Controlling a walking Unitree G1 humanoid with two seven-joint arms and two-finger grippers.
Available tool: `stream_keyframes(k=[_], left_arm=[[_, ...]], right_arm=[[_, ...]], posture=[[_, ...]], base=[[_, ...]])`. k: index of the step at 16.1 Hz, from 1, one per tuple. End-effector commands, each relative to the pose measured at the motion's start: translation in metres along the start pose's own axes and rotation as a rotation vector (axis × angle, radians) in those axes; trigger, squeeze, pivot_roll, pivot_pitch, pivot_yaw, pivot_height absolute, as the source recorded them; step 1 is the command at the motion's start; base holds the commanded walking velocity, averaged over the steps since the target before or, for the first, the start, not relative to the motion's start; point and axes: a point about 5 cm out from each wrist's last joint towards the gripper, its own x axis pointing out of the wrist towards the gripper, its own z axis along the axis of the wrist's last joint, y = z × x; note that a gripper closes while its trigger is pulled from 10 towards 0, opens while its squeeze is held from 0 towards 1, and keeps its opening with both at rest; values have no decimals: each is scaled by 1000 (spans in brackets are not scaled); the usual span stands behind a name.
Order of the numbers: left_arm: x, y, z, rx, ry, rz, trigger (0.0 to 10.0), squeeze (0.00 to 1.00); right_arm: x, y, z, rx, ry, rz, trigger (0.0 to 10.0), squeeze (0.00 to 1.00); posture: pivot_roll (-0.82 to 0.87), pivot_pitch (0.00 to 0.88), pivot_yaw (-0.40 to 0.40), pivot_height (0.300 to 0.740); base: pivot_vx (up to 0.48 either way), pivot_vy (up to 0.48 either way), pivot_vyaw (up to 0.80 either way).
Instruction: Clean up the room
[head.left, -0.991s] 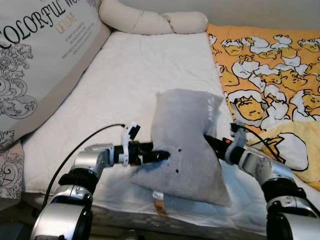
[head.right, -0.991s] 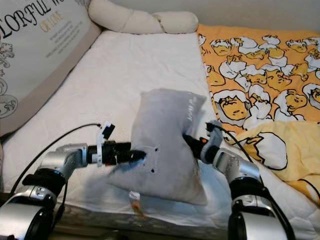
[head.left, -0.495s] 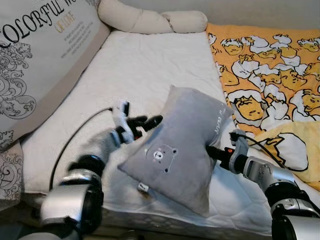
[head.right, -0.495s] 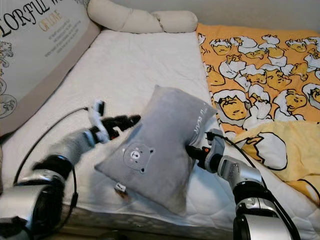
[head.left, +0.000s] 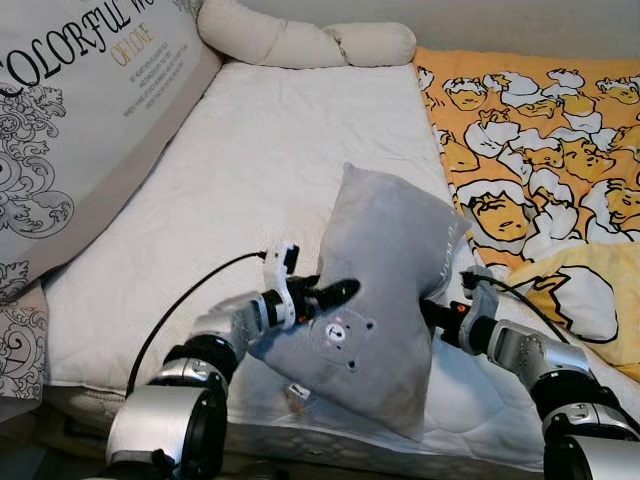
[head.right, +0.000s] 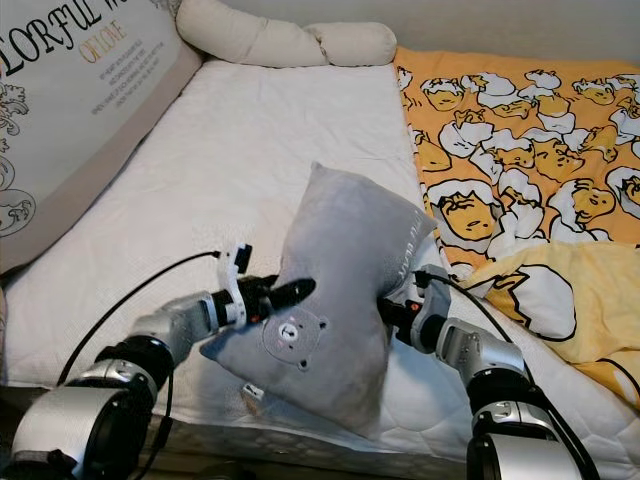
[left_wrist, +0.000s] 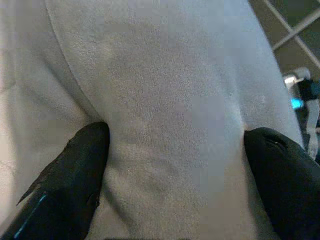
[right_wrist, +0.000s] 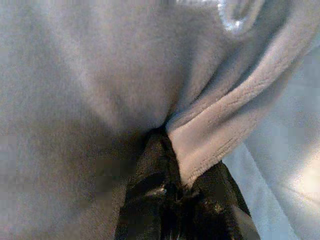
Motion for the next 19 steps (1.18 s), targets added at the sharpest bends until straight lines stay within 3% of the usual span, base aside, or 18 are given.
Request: stream_keyframes(k=[1, 2, 3, 8, 15, 19], left_arm=[[5, -3, -22, 44, 132, 19, 4157, 357], [5, -2, -24, 66, 147, 33, 1922, 0], [4, 0, -23, 65, 139, 59, 0, 0], [-3, 7, -9, 39, 52, 97, 0, 0], [-3, 8, -1, 72, 41, 110, 0, 0], [0, 7, 7, 79, 4, 137, 0, 0]], right_arm=[[8, 9, -4, -10, 8, 34, 0, 0], [10, 12, -4, -13, 8, 38, 0, 0], [15, 17, -3, -21, 2, 45, 0, 0], [30, 34, 2, -31, -34, 60, 0, 0], [39, 47, 16, -9, -108, 60, 0, 0], [45, 57, 20, 75, -170, 90, 0, 0]], posture=[[-66, 0, 11, 740], [-66, 0, 11, 740], [-52, 0, -1, 740], [-13, 0, -25, 740], [-27, 0, 6, 740], [-10, 0, 10, 740]], base=[[0, 0, 0], [0, 0, 0], [0, 0, 0], [0, 0, 0], [0, 0, 0], [0, 0, 0]])
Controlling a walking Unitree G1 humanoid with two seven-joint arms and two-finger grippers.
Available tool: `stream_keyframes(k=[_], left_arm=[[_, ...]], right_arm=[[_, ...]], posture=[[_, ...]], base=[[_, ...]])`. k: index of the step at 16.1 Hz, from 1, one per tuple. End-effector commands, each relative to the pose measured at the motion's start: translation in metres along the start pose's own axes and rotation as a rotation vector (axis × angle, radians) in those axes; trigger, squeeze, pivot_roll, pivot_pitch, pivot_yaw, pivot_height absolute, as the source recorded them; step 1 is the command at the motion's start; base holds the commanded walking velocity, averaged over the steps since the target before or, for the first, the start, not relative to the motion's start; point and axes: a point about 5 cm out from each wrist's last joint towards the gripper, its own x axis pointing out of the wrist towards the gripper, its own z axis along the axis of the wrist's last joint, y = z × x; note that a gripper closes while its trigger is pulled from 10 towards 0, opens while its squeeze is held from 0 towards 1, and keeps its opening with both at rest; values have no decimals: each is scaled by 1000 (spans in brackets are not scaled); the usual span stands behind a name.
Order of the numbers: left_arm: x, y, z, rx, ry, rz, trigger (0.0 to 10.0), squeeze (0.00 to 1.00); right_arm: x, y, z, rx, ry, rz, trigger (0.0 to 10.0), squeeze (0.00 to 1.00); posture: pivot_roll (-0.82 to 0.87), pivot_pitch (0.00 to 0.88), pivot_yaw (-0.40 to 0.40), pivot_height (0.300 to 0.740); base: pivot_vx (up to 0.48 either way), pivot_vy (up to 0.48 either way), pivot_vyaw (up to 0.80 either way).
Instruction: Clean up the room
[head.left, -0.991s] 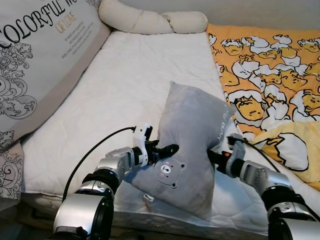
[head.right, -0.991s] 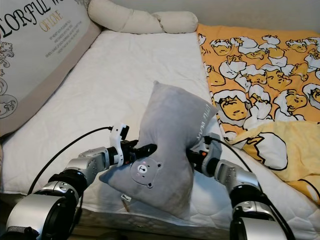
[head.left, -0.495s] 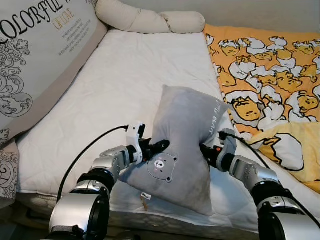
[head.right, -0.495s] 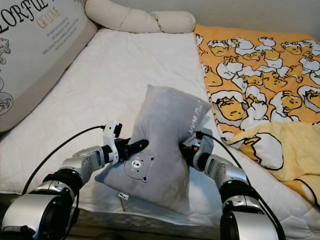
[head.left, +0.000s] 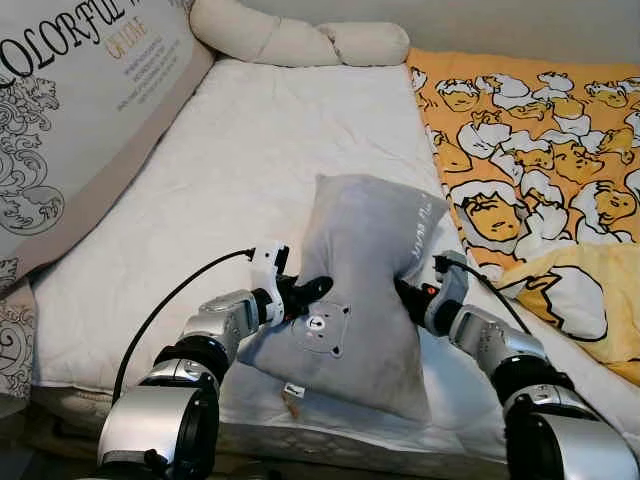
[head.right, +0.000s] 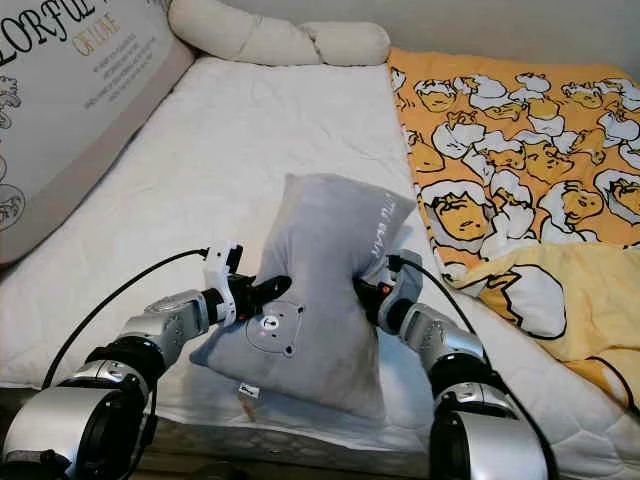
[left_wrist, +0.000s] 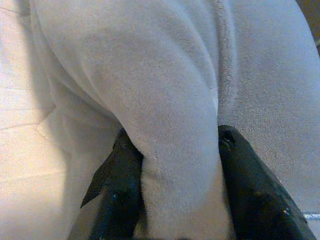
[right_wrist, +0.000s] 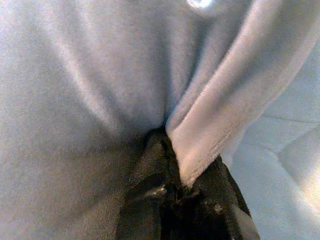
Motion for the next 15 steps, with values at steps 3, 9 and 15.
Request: stream_keyframes(k=[3, 9, 15], left_arm=[[14, -19, 21, 121, -42, -77, 0, 0], [5, -32, 62, 347, -196, -89, 0, 0], [-16, -35, 72, 494, -300, 58, 0, 0]], right_arm=[[13, 28, 18, 28, -99, 80, 0, 0], [3, 46, 45, -16, -326, 99, 0, 0], [-12, 68, 46, -72, -498, 133, 0, 0]], posture=[[-8, 0, 14, 740], [-4, 0, 9, 740], [9, 0, 10, 740]], base=[[0, 0, 0], [0, 0, 0], [0, 0, 0]])
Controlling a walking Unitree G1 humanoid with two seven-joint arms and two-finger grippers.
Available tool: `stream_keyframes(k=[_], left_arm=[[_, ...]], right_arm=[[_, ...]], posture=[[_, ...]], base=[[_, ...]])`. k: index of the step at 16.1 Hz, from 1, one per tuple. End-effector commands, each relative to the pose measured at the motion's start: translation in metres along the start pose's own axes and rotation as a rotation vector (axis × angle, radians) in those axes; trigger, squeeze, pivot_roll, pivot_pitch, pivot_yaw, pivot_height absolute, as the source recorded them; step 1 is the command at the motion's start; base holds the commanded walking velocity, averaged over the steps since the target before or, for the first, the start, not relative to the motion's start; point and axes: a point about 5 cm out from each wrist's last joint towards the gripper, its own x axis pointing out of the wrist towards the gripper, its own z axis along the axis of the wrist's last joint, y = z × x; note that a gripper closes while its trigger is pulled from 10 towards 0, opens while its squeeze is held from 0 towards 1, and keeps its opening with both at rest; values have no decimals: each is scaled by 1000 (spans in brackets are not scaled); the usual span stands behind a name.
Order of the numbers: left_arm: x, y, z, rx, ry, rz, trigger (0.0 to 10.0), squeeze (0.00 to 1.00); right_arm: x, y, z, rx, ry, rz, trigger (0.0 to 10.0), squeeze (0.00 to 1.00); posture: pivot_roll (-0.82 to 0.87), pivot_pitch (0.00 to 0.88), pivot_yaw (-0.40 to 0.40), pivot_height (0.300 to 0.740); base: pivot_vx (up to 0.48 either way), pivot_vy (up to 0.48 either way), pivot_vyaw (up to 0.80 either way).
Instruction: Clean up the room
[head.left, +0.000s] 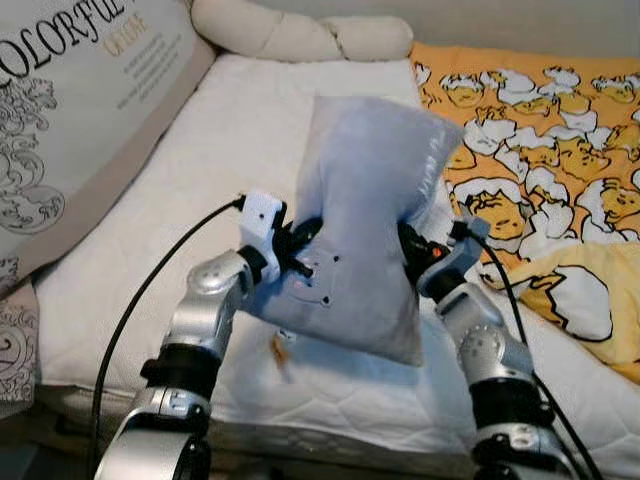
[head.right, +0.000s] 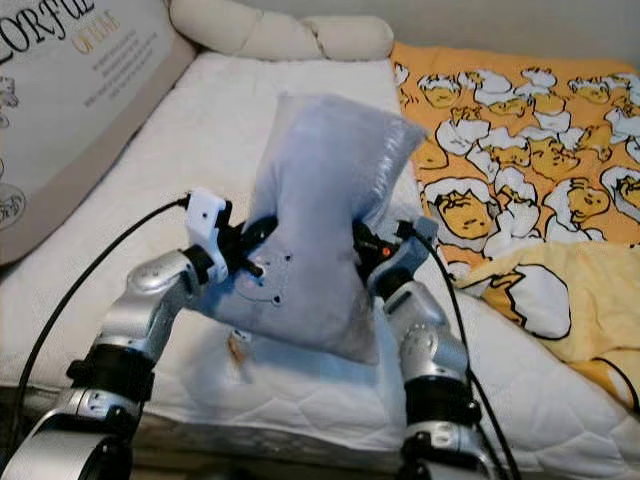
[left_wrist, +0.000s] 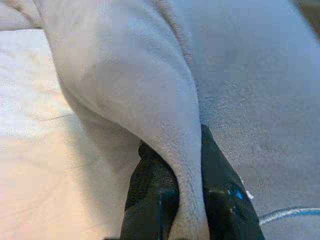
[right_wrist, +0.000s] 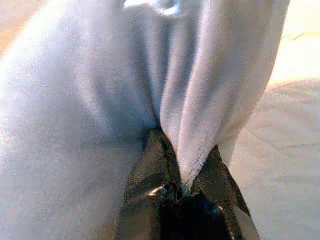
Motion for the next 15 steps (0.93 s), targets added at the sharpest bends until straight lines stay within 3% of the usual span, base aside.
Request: stream_keyframes(k=[1, 9, 10, 11, 15], left_arm=[[5, -4, 11, 53, -31, 1, 0, 0], [-1, -7, 13, 39, -22, 57, 0, 0], [-1, -10, 16, 54, -43, 52, 7608, 0], [0, -10, 17, 88, -31, 81, 10000, 0], [-1, -3, 17, 61, -27, 119, 10000, 0]], right_arm=[[4, 11, 8, 1, -47, 37, 0, 0], [1, 17, 1, -30, -31, 35, 0, 0], [0, 14, -1, -57, -16, -5, 4784, 0], [1, 10, -4, -73, 1, -40, 10000, 0], [2, 10, -7, -87, 32, -39, 10000, 0]], posture=[[16, 0, 10, 740], [23, 0, 15, 740], [26, 0, 12, 740], [30, 0, 11, 740], [33, 0, 12, 740]], base=[[0, 0, 0], [0, 0, 0], [0, 0, 0], [0, 0, 0], [0, 0, 0]])
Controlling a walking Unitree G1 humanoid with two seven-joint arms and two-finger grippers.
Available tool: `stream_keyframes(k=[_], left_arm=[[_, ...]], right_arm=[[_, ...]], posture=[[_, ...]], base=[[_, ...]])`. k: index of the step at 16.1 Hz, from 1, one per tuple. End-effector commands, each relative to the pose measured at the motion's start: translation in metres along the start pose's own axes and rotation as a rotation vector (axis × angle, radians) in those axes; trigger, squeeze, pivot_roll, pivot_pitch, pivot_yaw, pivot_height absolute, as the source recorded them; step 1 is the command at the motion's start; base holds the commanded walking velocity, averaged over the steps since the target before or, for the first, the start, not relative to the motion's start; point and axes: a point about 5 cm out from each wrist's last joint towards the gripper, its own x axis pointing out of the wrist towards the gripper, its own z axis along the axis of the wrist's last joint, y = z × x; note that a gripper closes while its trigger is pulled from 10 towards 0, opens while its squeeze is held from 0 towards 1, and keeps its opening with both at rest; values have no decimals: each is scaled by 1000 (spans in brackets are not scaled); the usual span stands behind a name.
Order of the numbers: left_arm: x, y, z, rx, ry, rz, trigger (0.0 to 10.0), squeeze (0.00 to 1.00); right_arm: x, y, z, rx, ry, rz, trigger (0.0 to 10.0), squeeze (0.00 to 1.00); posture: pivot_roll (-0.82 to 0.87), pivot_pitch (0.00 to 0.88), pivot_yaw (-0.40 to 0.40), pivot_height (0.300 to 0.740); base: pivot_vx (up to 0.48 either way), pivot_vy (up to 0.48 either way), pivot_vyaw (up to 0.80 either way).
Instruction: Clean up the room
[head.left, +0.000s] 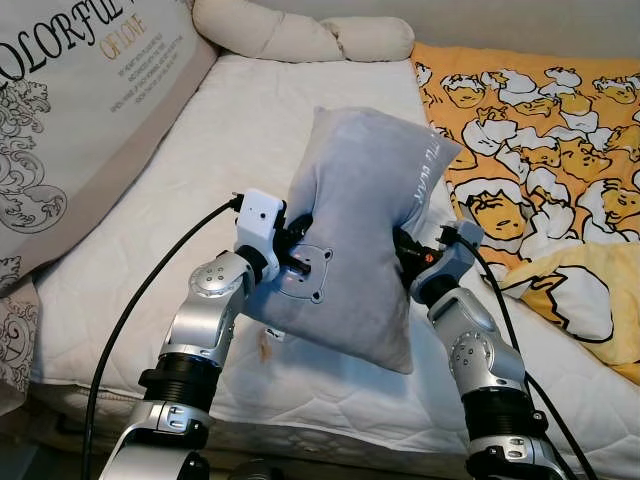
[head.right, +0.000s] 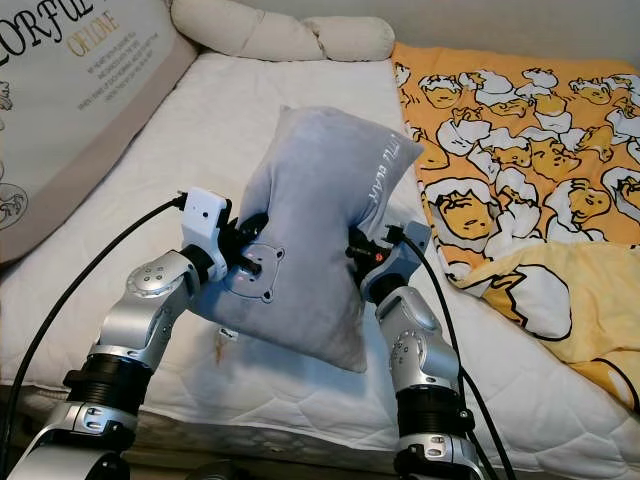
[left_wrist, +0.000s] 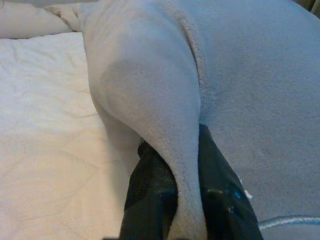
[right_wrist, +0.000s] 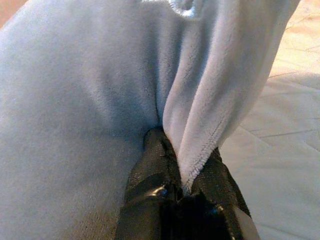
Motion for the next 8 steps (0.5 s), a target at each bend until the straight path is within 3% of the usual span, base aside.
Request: stream_keyframes(k=[1, 3, 8], left_arm=[[3, 0, 11, 17, -33, -1, 10000, 0], [2, 1, 11, 27, -25, -1, 10000, 0], [5, 1, 13, 80, -11, -9, 10000, 0]], right_arm=[[5, 8, 1, -12, 12, 21, 10000, 0], [6, 7, 1, 6, 11, -1, 10000, 0], [9, 7, 1, 53, 23, 5, 10000, 0]], posture=[[37, 0, 12, 740], [41, 0, 11, 740], [45, 0, 7, 740]], base=[[0, 345, 0], [0, 373, 0], [0, 376, -468]])
